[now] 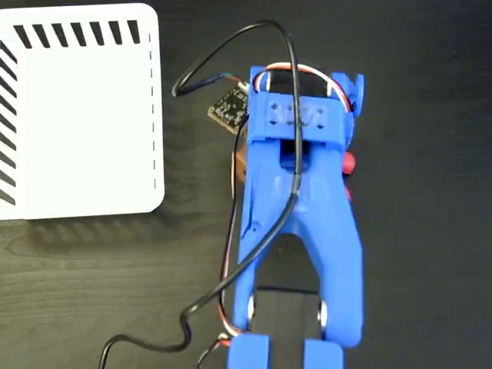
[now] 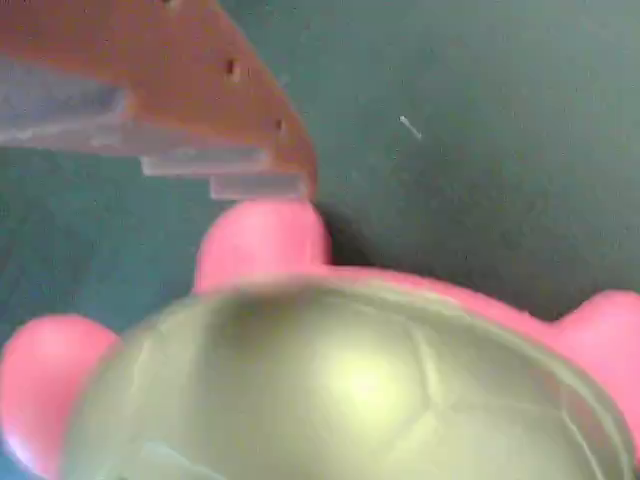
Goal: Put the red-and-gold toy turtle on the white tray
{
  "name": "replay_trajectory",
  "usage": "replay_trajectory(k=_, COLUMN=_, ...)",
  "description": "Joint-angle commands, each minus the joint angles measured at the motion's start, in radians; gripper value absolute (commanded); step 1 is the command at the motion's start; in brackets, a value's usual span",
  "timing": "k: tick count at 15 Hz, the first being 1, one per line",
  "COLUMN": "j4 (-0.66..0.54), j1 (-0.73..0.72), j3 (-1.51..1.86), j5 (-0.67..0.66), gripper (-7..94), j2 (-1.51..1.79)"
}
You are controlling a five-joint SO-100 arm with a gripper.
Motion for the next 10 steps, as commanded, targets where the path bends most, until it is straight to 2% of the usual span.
replay_trajectory(k=1, j4=-0.014, j1=0.018, j3=-0.009, j5=0.009, gripper=71, j2=0.018)
replay_trajectory(k=10, j4=-0.069, j1=0.057, j3=-0.034, j5=0.012, gripper=70, j2=-0.037)
